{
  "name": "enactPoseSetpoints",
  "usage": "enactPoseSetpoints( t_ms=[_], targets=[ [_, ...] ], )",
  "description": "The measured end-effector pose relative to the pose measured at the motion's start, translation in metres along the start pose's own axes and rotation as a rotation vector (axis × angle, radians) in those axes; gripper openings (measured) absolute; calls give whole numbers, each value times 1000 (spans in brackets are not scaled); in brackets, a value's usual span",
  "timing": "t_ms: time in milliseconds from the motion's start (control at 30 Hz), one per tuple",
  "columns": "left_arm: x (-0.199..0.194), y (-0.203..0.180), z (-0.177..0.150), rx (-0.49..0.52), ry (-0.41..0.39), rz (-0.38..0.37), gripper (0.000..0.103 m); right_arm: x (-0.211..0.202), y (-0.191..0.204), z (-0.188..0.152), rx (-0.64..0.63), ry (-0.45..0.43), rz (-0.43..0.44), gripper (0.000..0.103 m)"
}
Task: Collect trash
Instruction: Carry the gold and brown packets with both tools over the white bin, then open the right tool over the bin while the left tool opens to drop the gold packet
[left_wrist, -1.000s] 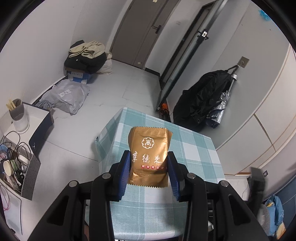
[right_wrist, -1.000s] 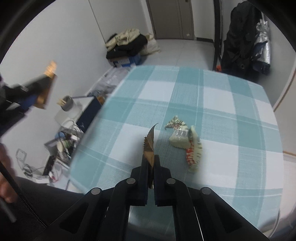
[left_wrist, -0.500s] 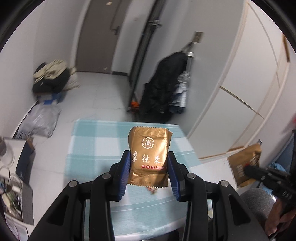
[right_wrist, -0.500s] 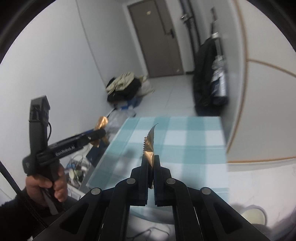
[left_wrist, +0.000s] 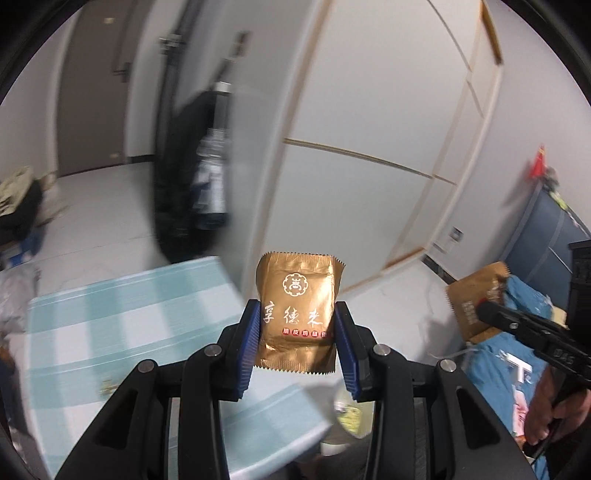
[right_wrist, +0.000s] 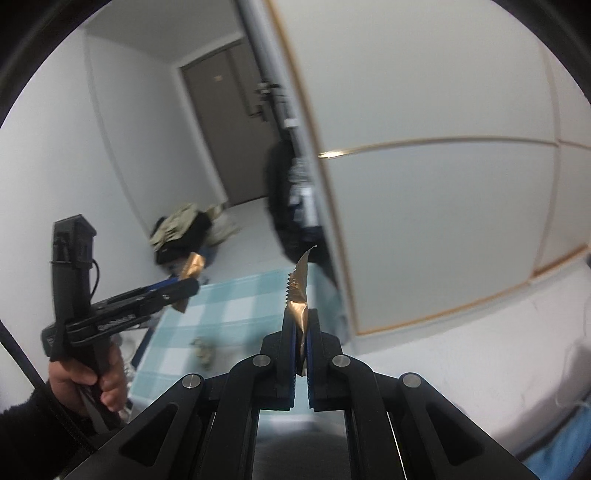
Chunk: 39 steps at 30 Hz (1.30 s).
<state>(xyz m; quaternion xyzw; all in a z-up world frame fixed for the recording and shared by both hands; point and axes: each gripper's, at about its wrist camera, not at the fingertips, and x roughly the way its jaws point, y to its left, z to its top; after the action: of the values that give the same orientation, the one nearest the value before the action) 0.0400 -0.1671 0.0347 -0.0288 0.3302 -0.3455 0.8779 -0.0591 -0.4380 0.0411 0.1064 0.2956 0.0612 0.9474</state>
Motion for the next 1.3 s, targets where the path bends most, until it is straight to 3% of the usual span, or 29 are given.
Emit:
enactPoseSetpoints(
  t_ms=[400,667,967,1200,1300],
  targets=[
    [117,-74,-3,47,279,-250,34,36,-133,-53,251,168,-141,4],
    [184,-89,-31,8,471,-314,34,67,-197,-117,386,324,-193,4],
    [225,-108,-49,-16,633,-363,34,105,-232,-173,503,493,-192,7],
    [244,-113,-59,18,699,-371,34,128,-242,-189,535,539,-187,9],
    [255,-117,-67,25,738,-378,34,131,-245,-191,545,556,-185,17]
  ],
)
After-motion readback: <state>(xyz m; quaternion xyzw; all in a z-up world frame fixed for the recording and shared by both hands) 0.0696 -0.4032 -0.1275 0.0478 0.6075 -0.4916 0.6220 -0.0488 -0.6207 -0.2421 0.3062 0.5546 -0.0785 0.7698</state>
